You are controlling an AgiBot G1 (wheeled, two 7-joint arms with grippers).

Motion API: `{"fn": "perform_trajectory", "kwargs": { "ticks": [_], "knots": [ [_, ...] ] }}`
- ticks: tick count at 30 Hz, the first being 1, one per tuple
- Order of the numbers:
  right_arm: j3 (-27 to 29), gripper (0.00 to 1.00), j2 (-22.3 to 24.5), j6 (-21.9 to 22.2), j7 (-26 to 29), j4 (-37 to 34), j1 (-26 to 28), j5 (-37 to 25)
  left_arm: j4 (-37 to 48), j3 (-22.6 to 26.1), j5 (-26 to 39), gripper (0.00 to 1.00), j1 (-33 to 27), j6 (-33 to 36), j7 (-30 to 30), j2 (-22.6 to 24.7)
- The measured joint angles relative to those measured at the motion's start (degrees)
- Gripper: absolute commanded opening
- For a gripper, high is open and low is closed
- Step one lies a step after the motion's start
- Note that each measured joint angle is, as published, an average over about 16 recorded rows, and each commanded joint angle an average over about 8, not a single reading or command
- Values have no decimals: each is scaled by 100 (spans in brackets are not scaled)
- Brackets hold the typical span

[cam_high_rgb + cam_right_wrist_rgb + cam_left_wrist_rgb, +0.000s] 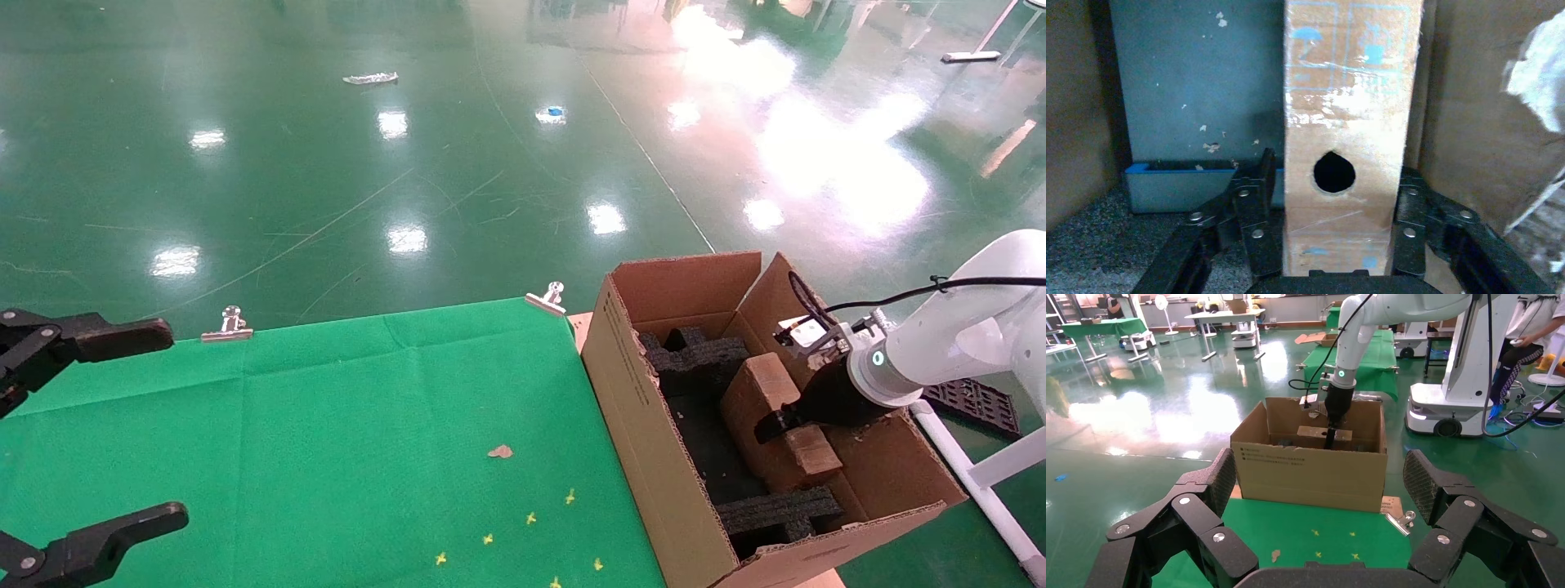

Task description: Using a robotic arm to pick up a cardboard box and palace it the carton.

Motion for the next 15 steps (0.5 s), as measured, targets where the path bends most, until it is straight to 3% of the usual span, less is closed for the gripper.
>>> {"fn": "perform_trajectory", "kwargs": {
  "ticks": [15],
  "knots": [
    [-10, 100, -24, -86, -110, -63, 220, -19, 0, 5, -3, 100, -1, -2, 2, -2]
  ]
}}
